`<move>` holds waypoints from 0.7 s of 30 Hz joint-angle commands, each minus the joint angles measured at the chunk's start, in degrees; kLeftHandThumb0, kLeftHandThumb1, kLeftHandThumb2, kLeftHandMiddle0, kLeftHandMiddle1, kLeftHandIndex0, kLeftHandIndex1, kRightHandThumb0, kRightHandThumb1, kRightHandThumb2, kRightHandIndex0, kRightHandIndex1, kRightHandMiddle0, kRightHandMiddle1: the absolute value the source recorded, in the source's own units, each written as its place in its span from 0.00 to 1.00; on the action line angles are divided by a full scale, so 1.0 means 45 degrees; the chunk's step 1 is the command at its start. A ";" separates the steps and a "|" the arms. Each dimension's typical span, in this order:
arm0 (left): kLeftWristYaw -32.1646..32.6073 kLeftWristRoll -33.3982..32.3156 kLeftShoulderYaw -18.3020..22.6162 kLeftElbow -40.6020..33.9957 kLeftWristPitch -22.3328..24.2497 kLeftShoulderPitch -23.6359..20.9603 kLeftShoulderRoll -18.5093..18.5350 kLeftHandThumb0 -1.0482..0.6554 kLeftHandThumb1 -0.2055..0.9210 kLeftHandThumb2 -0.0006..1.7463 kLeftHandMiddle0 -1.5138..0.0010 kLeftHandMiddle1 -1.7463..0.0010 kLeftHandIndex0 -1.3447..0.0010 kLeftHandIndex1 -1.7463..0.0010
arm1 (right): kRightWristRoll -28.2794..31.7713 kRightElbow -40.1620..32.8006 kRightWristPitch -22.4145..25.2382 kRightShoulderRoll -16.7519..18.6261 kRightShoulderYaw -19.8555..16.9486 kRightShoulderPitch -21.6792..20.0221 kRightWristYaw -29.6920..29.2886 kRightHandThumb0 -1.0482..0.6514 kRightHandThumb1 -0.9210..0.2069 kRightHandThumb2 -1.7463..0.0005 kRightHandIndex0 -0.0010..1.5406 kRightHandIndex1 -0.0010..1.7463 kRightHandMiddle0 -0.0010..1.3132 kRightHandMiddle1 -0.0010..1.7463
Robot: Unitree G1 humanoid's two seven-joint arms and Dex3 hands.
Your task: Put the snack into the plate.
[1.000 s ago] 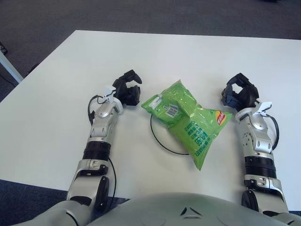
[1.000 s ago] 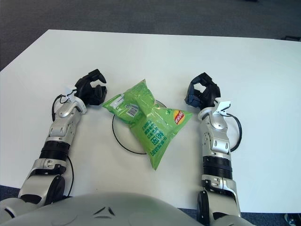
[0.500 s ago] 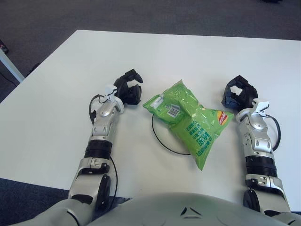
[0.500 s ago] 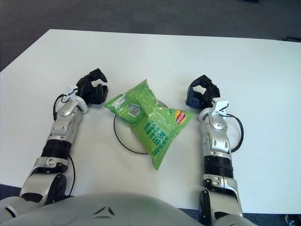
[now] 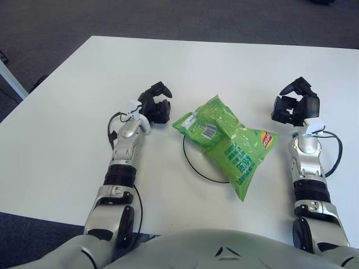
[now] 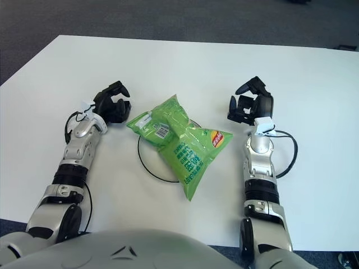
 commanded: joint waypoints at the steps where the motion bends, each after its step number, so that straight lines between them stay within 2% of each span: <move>1: -0.0033 0.0058 -0.0054 0.0674 -0.0551 0.0739 -0.0219 0.32 0.39 0.81 0.10 0.00 0.49 0.00 | -0.0274 0.1585 -0.1127 0.0388 0.0113 0.0817 -0.0225 0.33 0.57 0.22 0.88 1.00 0.49 1.00; 10: -0.0115 0.0202 -0.0153 0.1335 -0.1693 0.0593 -0.0189 0.32 0.39 0.81 0.10 0.00 0.49 0.00 | -0.0683 0.2952 -0.2574 0.0115 0.0234 0.0437 -0.0520 0.33 0.57 0.22 0.88 1.00 0.49 1.00; 21: 0.0106 0.0638 -0.0266 0.1975 -0.2929 0.0482 -0.0156 0.32 0.39 0.81 0.10 0.00 0.49 0.00 | -0.0647 0.3627 -0.3272 -0.0092 0.0463 0.0283 -0.0448 0.33 0.57 0.22 0.88 1.00 0.49 1.00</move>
